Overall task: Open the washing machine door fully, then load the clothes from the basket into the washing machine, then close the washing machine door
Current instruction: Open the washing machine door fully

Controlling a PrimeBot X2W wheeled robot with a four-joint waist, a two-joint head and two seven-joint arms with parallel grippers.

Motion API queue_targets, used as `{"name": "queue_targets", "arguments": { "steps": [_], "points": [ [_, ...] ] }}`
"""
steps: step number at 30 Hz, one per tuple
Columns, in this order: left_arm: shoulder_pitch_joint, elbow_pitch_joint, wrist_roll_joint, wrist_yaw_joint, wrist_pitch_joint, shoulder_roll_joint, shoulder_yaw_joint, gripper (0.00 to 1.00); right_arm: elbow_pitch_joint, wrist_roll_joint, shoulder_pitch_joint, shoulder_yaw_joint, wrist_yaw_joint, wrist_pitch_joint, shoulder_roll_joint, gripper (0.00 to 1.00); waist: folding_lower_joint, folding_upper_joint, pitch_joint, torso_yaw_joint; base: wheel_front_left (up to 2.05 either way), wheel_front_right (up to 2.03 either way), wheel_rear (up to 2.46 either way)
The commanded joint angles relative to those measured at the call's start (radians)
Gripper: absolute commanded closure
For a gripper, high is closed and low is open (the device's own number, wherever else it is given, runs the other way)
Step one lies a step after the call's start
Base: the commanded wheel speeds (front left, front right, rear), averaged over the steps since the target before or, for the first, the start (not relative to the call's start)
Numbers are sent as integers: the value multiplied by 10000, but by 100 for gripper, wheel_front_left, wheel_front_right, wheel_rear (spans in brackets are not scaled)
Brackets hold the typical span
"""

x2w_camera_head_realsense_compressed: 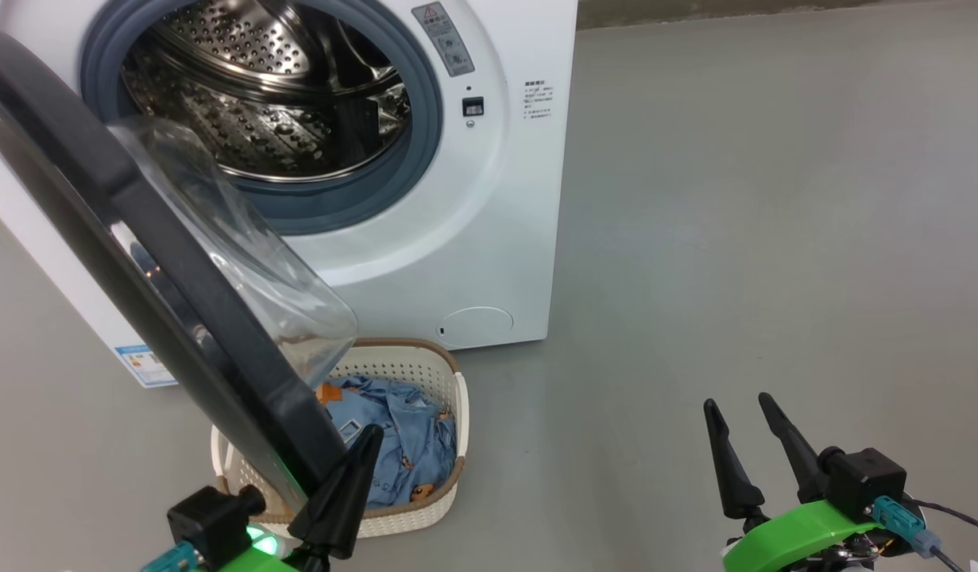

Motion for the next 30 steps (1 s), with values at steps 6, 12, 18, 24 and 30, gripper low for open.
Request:
{"name": "queue_targets", "arguments": {
  "steps": [6, 12, 18, 24, 30],
  "points": [
    [-487, 57, -237, 68, -253, 235, 676, 100, -254, 215, -350, 225, 56, -122, -72, 0, 0, -1, 43, 226, 0, 0, 0],
    [-388, 124, -330, 69, -317, 371, 787, 100, -172, 224, -364, 224, 56, -122, -72, 0, 0, -1, -32, 610, 0, 0, 0],
    [-87, 70, -360, 175, -317, 408, 752, 100, -74, 275, -371, 204, 56, -122, -72, 0, 0, -1, -180, 1049, 0, 0, 0],
    [38, 4, -408, 315, -273, 496, 817, 100, -5, 334, -404, 212, 56, -122, -72, 0, 0, -1, -265, 1491, 0, 0, 0],
    [127, 18, -481, 411, -183, 597, 870, 100, 78, 411, -397, 222, 56, -122, -72, 0, 0, -1, -336, 1899, 0, 0, 0]
  ]
}}
